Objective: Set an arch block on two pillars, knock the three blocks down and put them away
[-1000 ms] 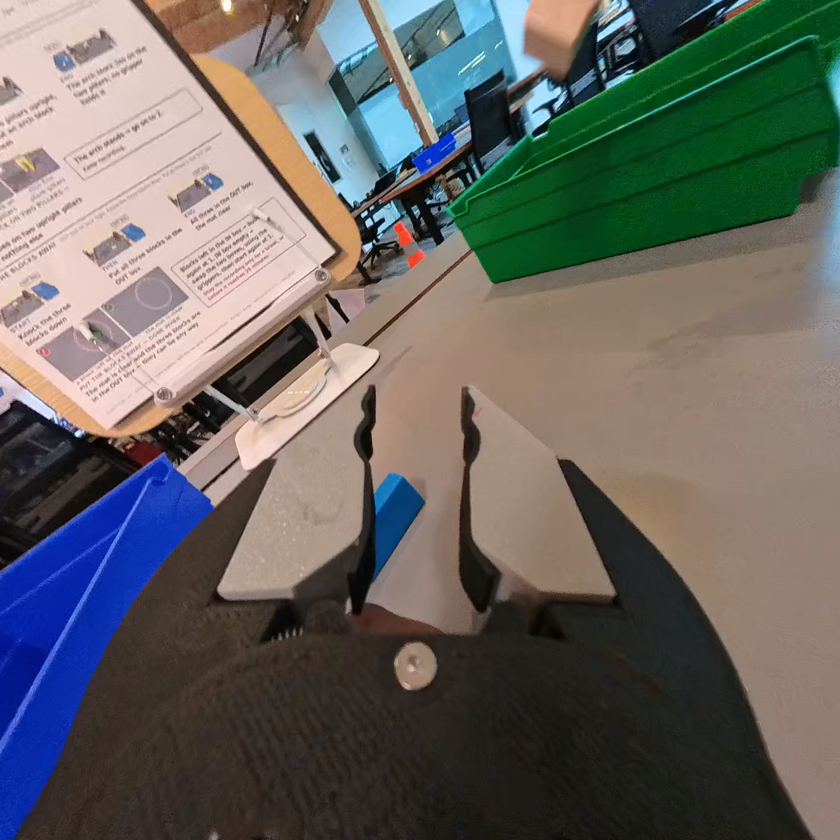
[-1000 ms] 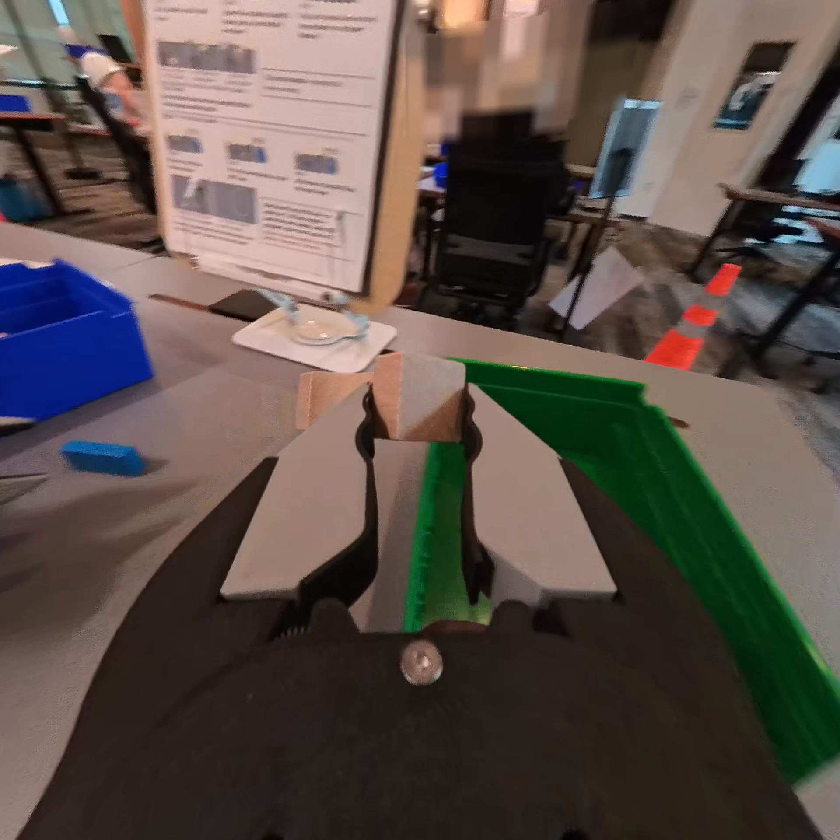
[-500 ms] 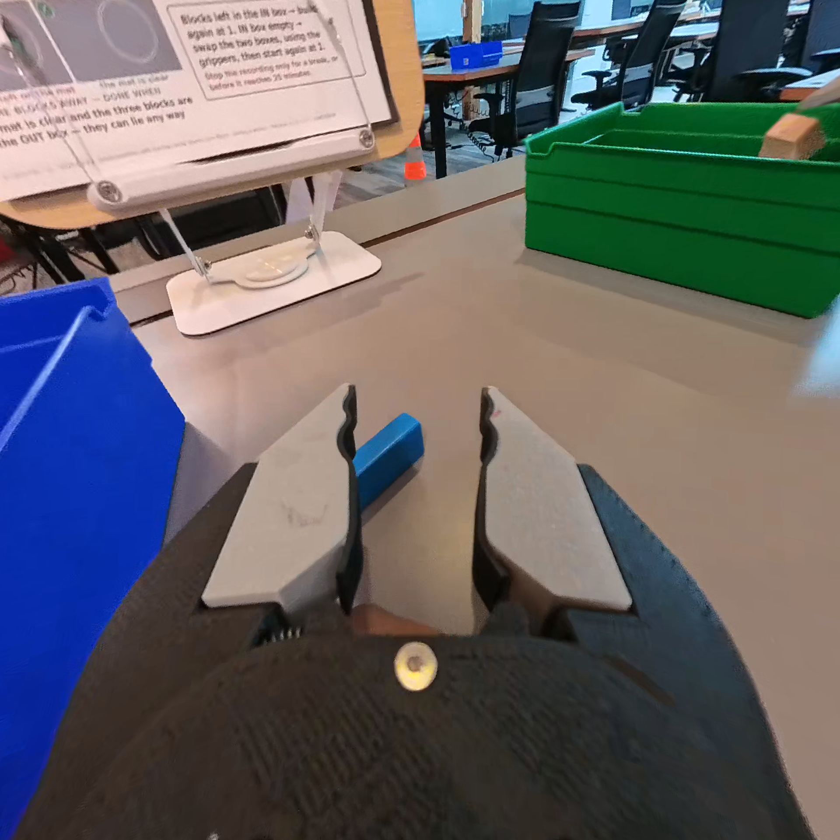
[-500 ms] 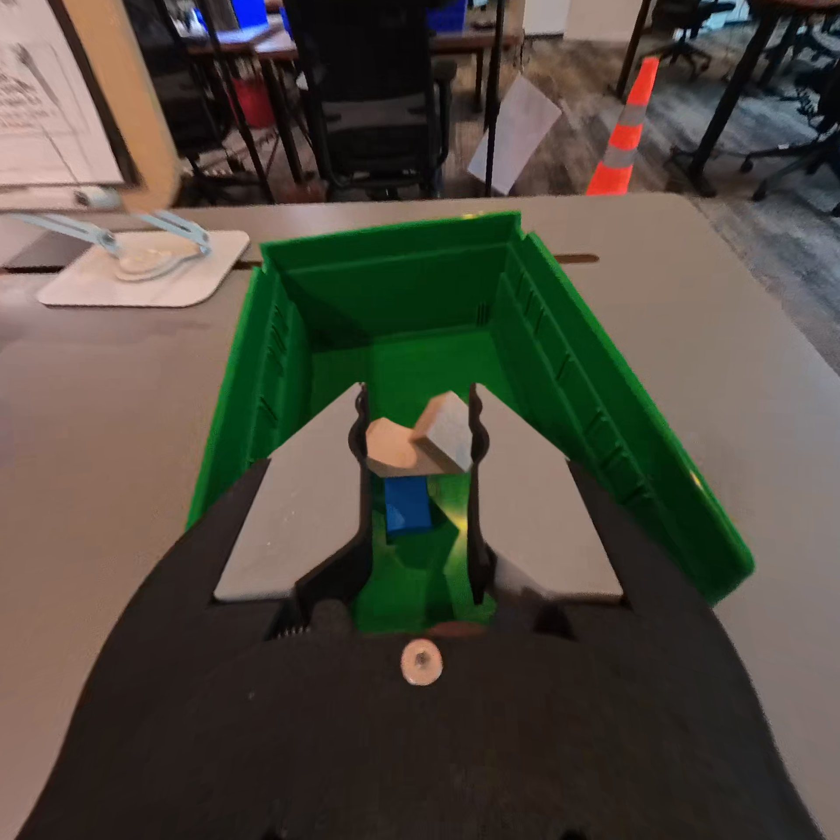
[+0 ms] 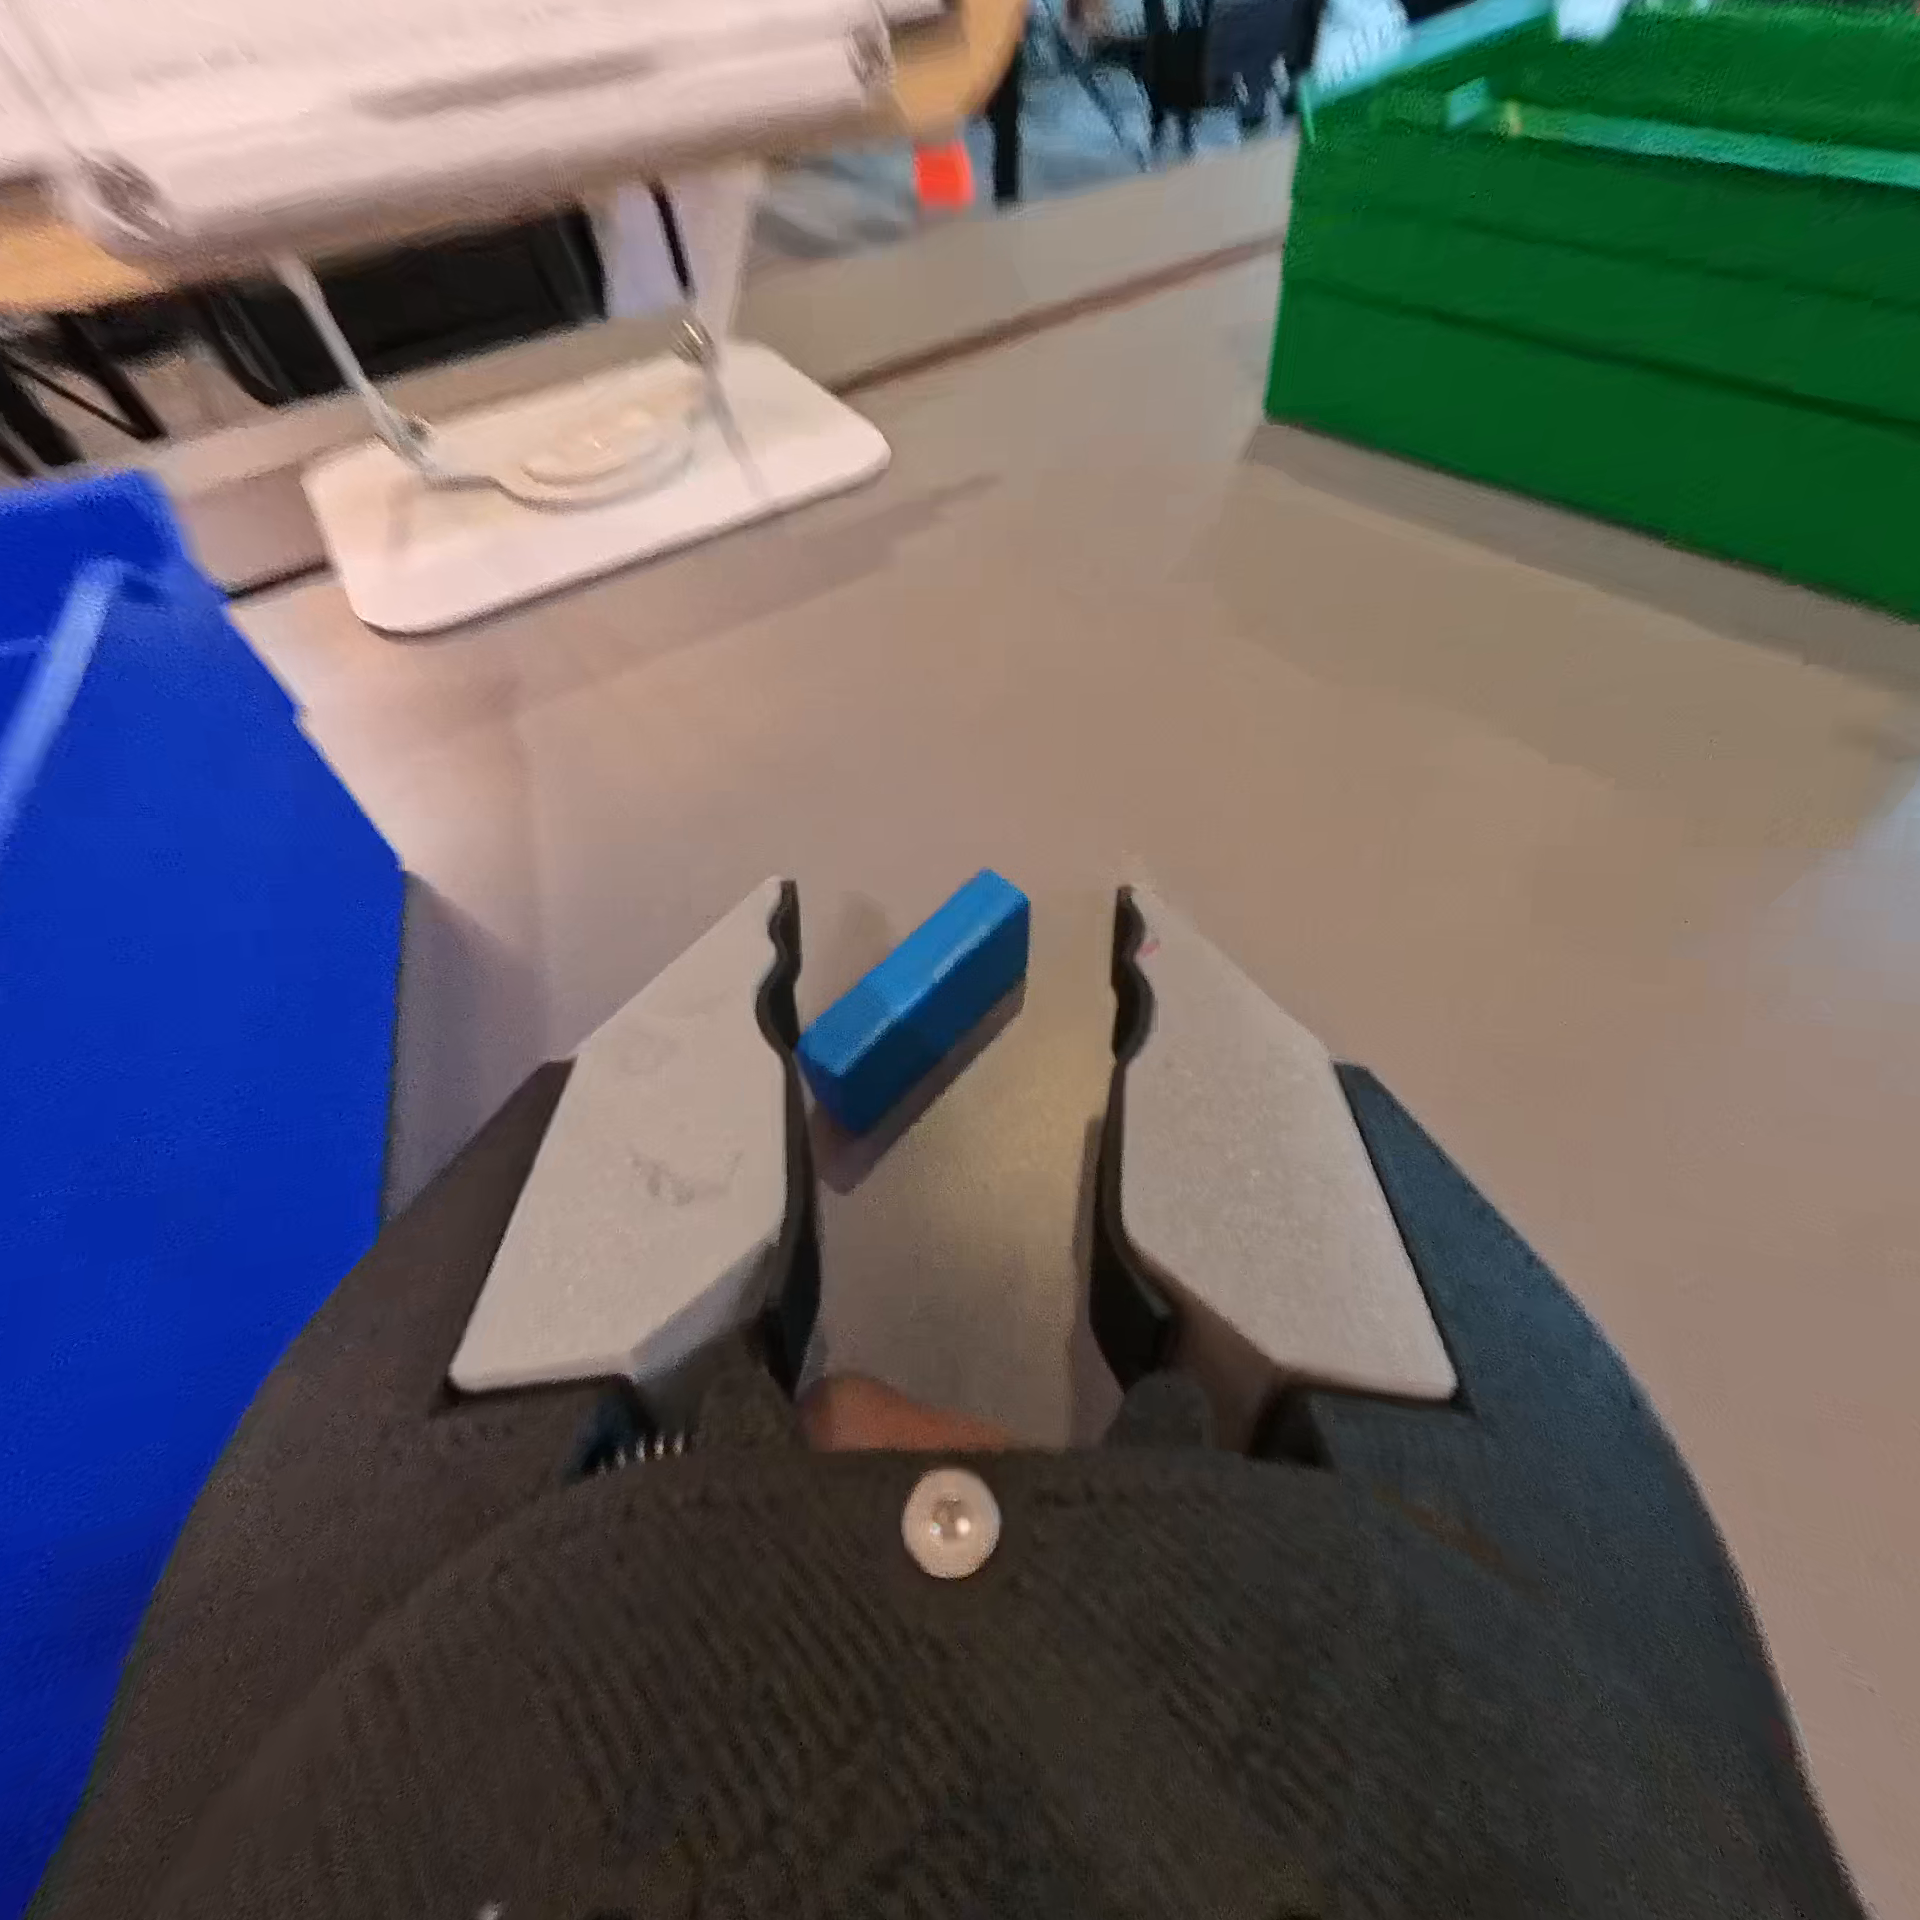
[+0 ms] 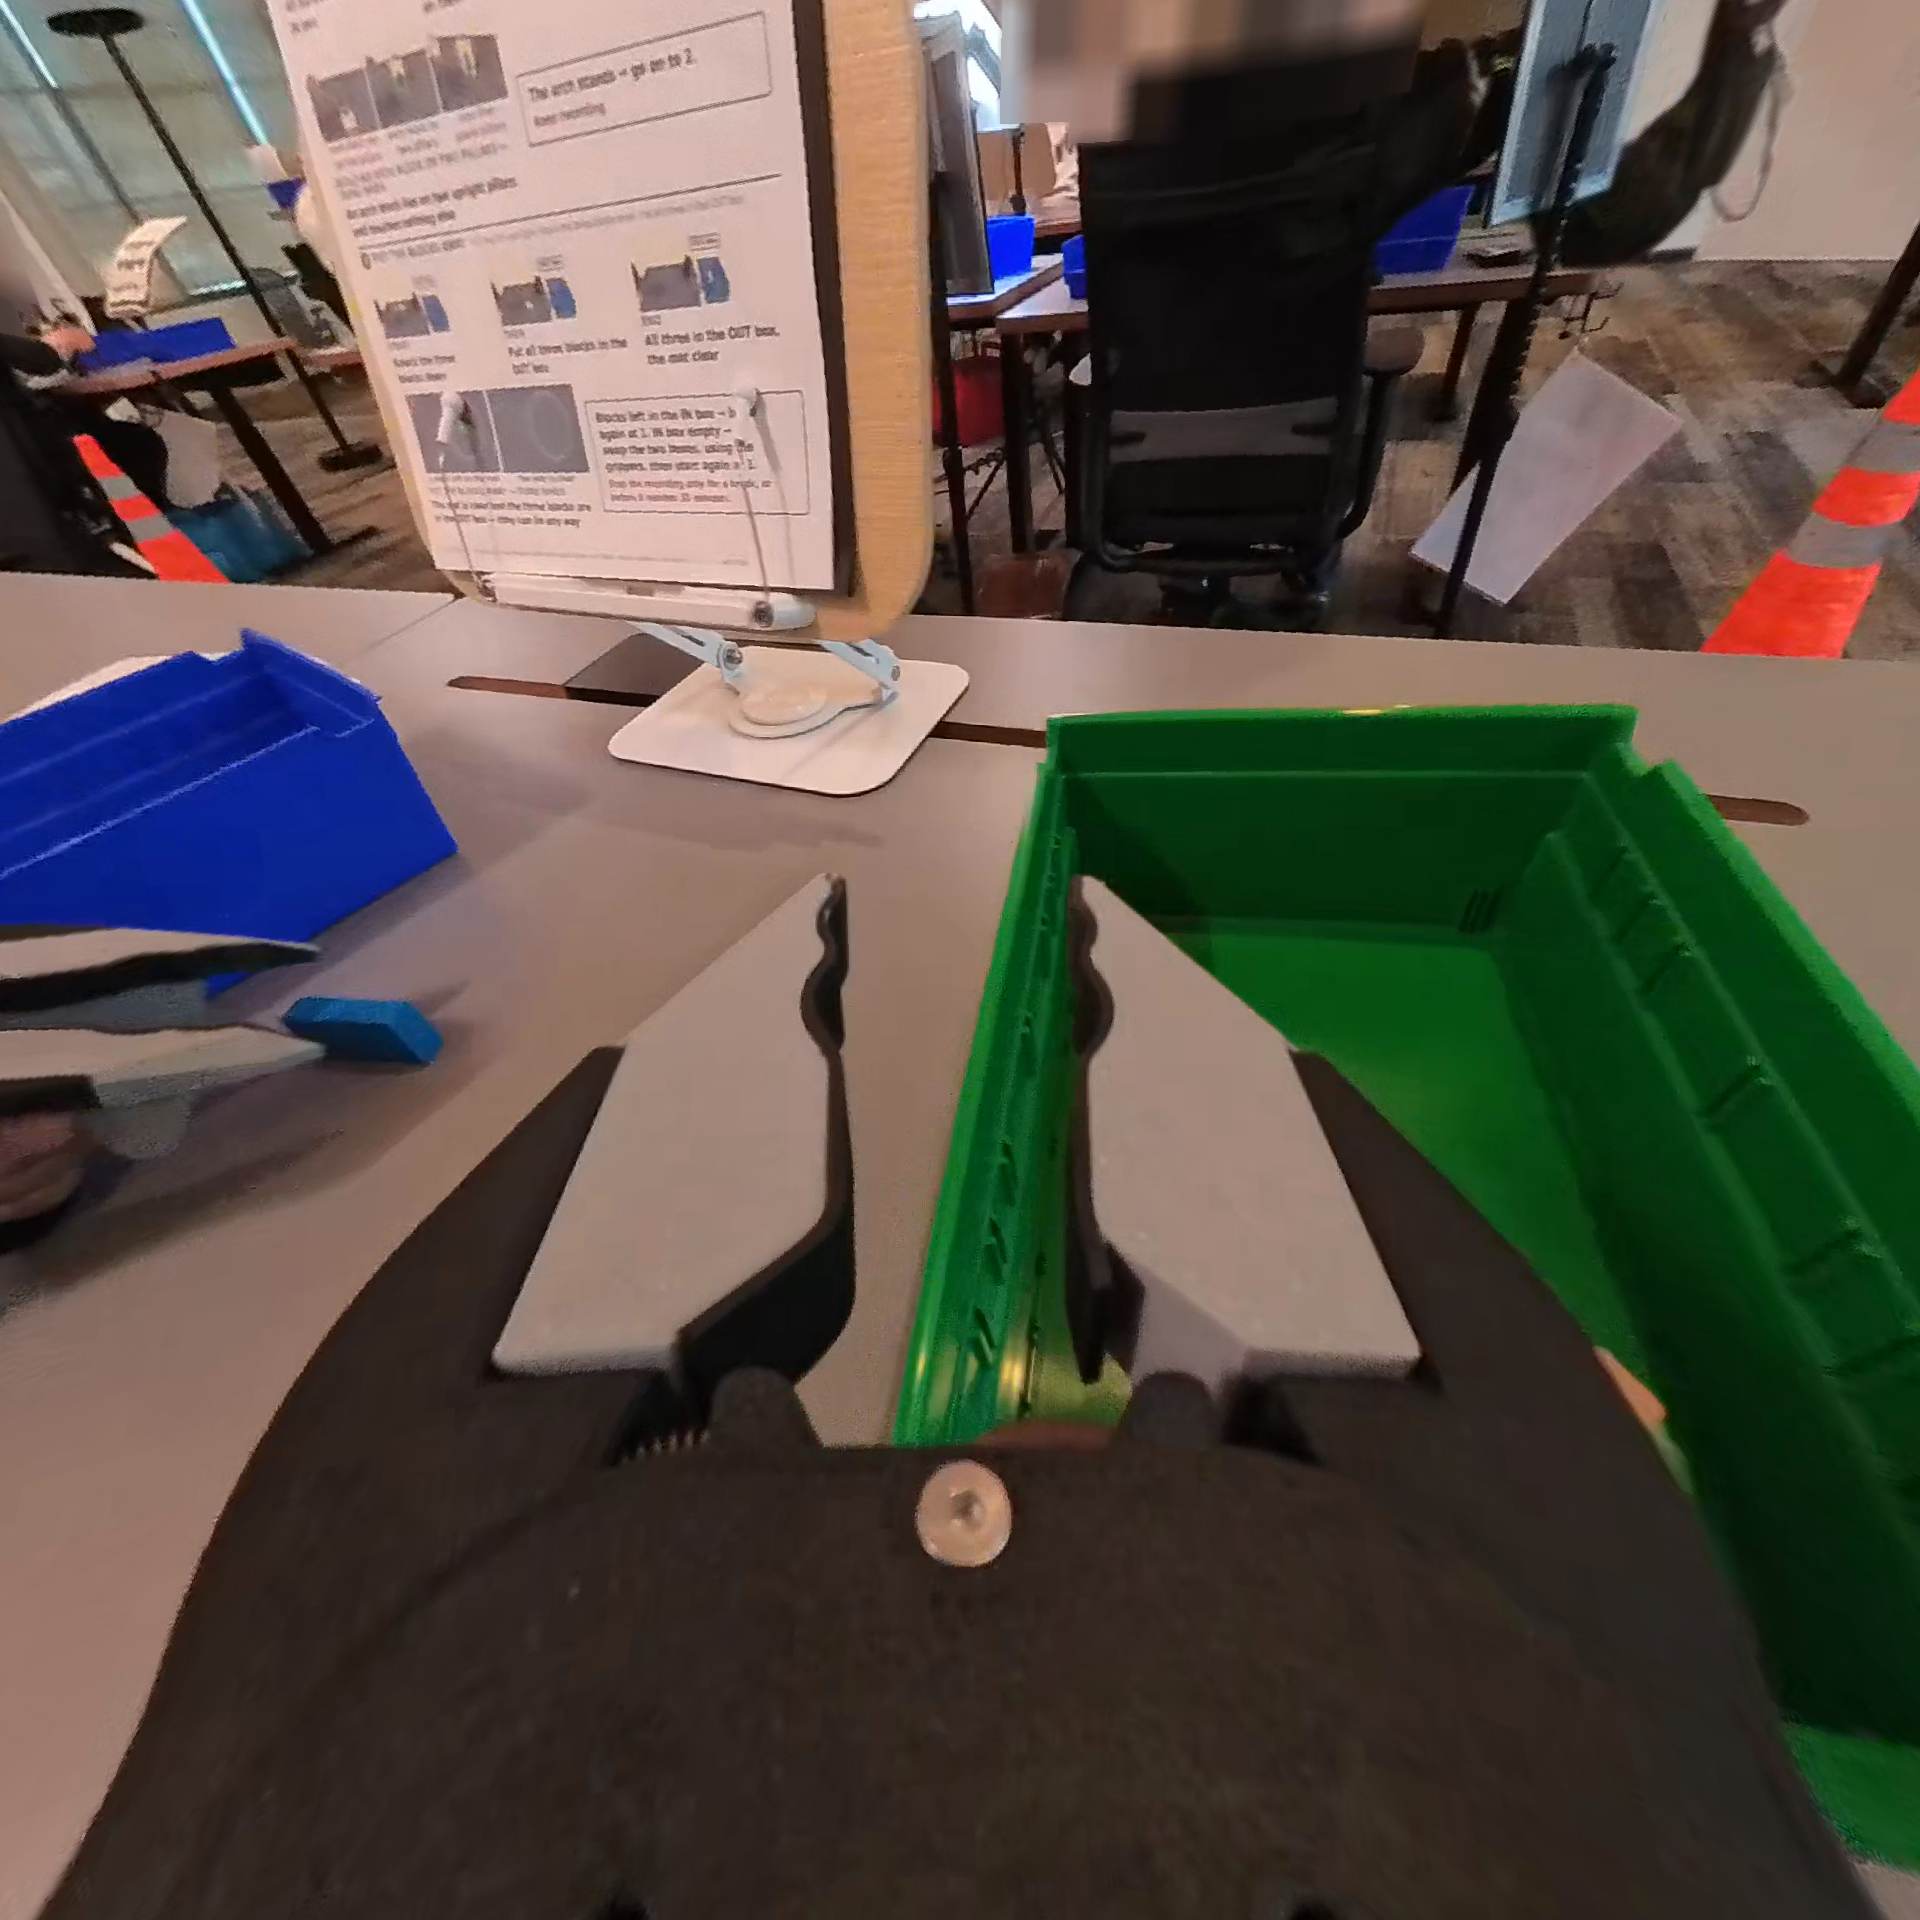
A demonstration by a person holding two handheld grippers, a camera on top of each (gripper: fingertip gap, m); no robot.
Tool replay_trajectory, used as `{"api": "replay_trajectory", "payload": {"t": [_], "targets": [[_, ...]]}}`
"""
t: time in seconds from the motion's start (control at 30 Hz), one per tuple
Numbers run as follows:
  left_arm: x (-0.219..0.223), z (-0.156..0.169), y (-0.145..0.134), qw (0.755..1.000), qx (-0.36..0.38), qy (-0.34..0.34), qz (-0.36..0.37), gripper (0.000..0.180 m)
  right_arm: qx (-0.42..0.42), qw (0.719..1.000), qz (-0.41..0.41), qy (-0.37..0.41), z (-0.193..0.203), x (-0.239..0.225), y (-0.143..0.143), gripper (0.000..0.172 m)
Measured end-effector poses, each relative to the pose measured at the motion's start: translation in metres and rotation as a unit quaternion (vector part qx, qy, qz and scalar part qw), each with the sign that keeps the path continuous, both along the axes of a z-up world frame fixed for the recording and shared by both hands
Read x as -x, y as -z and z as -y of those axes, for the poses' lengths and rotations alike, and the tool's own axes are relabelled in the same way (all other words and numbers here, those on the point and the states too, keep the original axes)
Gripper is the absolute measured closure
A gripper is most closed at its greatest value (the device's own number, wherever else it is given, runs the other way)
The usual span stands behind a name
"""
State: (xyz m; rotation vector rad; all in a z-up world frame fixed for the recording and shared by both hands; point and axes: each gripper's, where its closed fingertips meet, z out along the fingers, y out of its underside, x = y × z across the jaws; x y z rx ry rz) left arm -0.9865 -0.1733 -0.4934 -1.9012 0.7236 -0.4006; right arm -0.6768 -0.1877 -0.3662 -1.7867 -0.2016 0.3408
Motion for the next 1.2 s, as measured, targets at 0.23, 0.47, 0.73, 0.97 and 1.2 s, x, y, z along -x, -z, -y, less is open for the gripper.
{"api": "replay_trajectory", "payload": {"t": [0.23, 0.47, 0.73, 0.97, 1.2], "targets": [[0.0, -0.016, 0.018, 0.986, -0.01, 0.041, -0.164, 0.119, -0.007, 0.999, 0.001, -0.045, 0.004, 0.025, -0.006, 0.133], [-0.015, -0.009, 0.047, 0.981, 0.096, 0.096, -0.136, 0.167, -0.003, 0.998, -0.006, -0.057, 0.01, 0.019, -0.009, 0.133], [-0.048, 0.008, -0.006, 0.972, -0.157, 0.127, -0.124, 0.167, 0.045, 0.946, -0.145, -0.286, 0.04, 0.107, -0.015, 0.131], [-0.082, 0.058, -0.052, 0.902, -0.377, 0.187, -0.094, 0.166, 0.126, 0.884, -0.147, -0.425, 0.061, 0.197, 0.02, 0.118], [-0.077, 0.063, -0.07, 0.895, -0.409, 0.165, -0.062, 0.166, 0.131, 0.879, -0.16, -0.429, 0.06, 0.228, 0.038, 0.116]]}}
